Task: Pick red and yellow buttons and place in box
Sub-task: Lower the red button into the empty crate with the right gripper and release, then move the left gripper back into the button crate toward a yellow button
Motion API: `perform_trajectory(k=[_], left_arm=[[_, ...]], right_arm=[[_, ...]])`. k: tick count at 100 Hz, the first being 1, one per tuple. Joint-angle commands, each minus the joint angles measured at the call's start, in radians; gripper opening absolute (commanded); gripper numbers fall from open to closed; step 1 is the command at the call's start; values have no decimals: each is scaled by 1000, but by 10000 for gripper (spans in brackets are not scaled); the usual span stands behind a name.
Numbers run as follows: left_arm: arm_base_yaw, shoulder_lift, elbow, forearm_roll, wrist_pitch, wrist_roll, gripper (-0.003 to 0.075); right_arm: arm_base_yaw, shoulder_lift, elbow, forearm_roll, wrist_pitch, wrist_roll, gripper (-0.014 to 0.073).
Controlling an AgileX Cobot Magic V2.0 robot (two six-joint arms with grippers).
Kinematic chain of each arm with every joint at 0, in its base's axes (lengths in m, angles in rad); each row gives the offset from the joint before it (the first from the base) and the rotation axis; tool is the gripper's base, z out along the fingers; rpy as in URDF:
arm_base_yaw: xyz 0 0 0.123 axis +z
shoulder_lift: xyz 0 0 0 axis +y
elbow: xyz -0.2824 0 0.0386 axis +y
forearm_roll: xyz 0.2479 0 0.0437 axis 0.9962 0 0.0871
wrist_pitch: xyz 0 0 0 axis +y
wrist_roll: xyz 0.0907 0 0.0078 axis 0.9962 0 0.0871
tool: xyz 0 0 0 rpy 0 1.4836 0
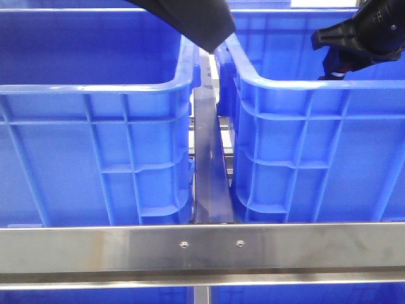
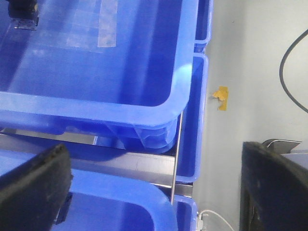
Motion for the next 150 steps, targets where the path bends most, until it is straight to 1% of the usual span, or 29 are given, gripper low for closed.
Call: perform_trajectory(k=[1, 24, 29, 33, 34, 36, 46, 51, 56, 70, 83, 90, 104, 113, 125, 127, 132, 140, 145, 150], left_arm=[[-6, -37, -33, -33, -43, -11, 672], [-6, -37, -33, -33, -43, -11, 672], [-6, -37, -33, -33, -43, -11, 672], [-6, -37, -33, -33, -43, -11, 671], [-6, -37, -33, -33, -43, -11, 672], [-6, -37, -33, -33, -43, -11, 672], [-6, -37, -33, -33, -43, -11, 671], [-6, -37, -33, -33, -43, -11, 671], [-6, -37, -33, -33, -43, -11, 671], [-6, -37, -33, -33, -47, -17, 671], [-6, -37, -33, -31, -51, -38, 671], [-6, -37, -33, -30, -51, -38, 671], [-6, -37, -33, -30, -51, -55, 671], [-6, -37, -33, -30, -51, -57, 671], [-6, -37, -33, -25, -53, -57, 671], [-6, -37, -33, -25, -53, -60, 671], [-6, -37, -33, -22, -53, -73, 671], [-6, -37, -33, -2, -53, -110, 671], [-6, -37, -33, 15, -53, -136, 671], [-6, -37, -33, 32, -51, -161, 671]], right_arm=[[3, -28, -34, 6, -92, -10, 197], [8, 0, -34, 6, -110, -10, 197], [8, 0, -34, 6, -110, -10, 210], [8, 0, -34, 6, -110, -10, 255], [8, 0, -34, 6, -110, -10, 255], [8, 0, -34, 6, -110, -10, 286], [8, 0, -34, 6, -110, -10, 479], [8, 0, -34, 6, -110, -10, 542], [8, 0, -34, 6, -111, -10, 577], [8, -7, -34, 6, -109, -10, 580], [8, -54, -29, 7, -35, -10, 577], [8, -95, -14, 8, -13, -9, 554], [12, -193, 64, 8, -42, -9, 449], [12, -255, 104, 21, -9, -9, 344], [24, -348, 139, 43, 75, -9, 162], [26, -358, 144, 43, 89, -9, 143], [38, -398, 157, 50, 120, -9, 66], [54, -454, 172, 96, 184, -9, -29], [58, -483, 179, 139, 226, -9, -71], [61, -508, 181, 181, 274, -9, -62]])
